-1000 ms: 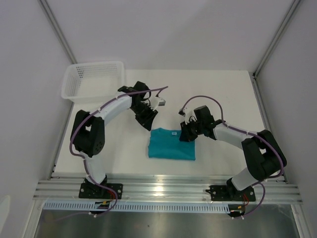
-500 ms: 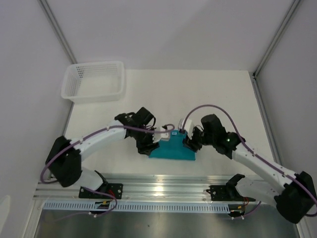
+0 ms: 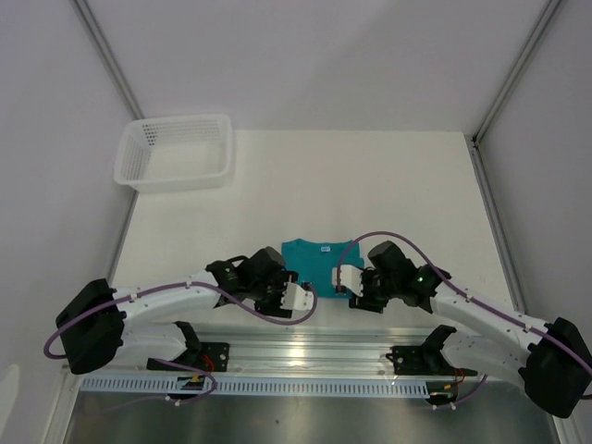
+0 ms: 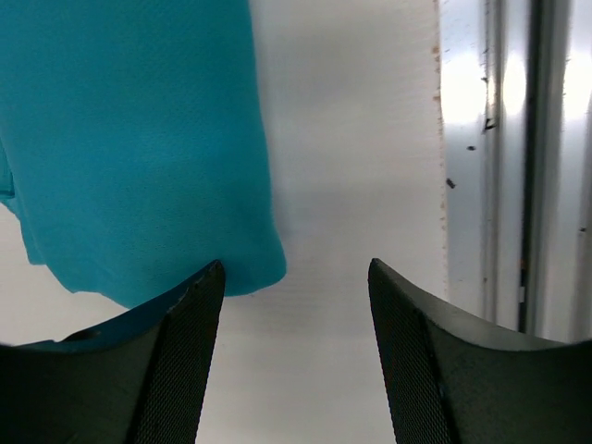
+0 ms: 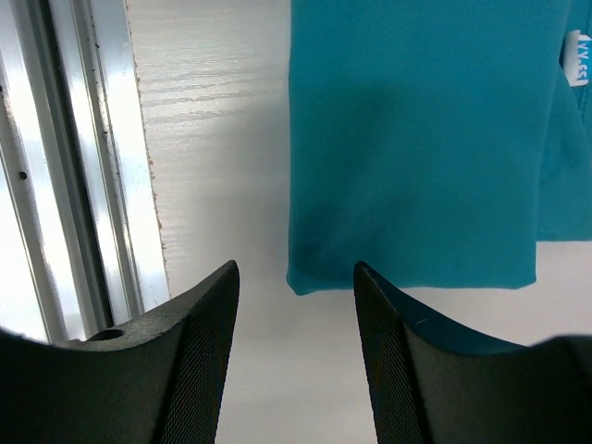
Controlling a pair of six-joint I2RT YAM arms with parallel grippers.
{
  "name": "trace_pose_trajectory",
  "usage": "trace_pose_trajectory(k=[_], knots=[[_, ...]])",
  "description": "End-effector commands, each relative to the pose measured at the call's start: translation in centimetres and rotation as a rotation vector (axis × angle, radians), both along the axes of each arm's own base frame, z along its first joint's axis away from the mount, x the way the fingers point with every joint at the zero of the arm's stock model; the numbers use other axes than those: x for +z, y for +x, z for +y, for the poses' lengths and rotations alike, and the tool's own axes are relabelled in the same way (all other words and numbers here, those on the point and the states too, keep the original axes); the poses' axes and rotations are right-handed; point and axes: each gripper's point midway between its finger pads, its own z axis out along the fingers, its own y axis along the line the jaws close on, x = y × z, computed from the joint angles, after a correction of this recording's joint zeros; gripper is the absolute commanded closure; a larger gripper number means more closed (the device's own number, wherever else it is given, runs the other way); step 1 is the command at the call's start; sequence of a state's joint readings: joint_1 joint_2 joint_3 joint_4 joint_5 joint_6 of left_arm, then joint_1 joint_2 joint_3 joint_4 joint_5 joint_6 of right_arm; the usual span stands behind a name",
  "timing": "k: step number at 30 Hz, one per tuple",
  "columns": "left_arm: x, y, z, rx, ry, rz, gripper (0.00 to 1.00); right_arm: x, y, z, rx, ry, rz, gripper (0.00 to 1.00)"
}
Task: Roll the t-shirts
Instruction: Roll the tshirt
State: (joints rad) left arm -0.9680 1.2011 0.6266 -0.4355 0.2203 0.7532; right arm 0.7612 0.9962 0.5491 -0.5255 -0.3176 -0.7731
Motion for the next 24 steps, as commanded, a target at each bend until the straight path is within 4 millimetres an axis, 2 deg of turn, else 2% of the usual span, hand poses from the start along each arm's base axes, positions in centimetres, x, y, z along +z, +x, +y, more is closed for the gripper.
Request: trace_pose_trajectory(k=[1, 12, 19, 22, 24], knots=[[-0.2, 2.4, -0.4, 0.026, -0.004, -0.126, 0.33, -0.2, 0.5, 0.5, 0.025, -0.004, -0.041, 0.44], [0.2, 4.1, -1.0, 0.078, -0.010, -0.188, 0.33, -2.1, 1.2, 0.7, 0.018, -0.053, -0.027, 0.44], [-2.5, 3.5, -0.2, 0.077, 0.065, -0.130, 0.36, -2.9, 2.2, 0.9, -0.011, -0.075, -0.034, 0.46], [-2.8, 3.9, -0.2, 0.087, 0.070, -0.144, 0.43, -3.0, 2.4, 1.0, -0.017, -0.073, -0.040, 0.47], [-3.1, 4.2, 0.1, 0.100, 0.081, -0.156, 0.56, -3.0, 2.4, 1.2, -0.028, -0.064, -0.030, 0.47]])
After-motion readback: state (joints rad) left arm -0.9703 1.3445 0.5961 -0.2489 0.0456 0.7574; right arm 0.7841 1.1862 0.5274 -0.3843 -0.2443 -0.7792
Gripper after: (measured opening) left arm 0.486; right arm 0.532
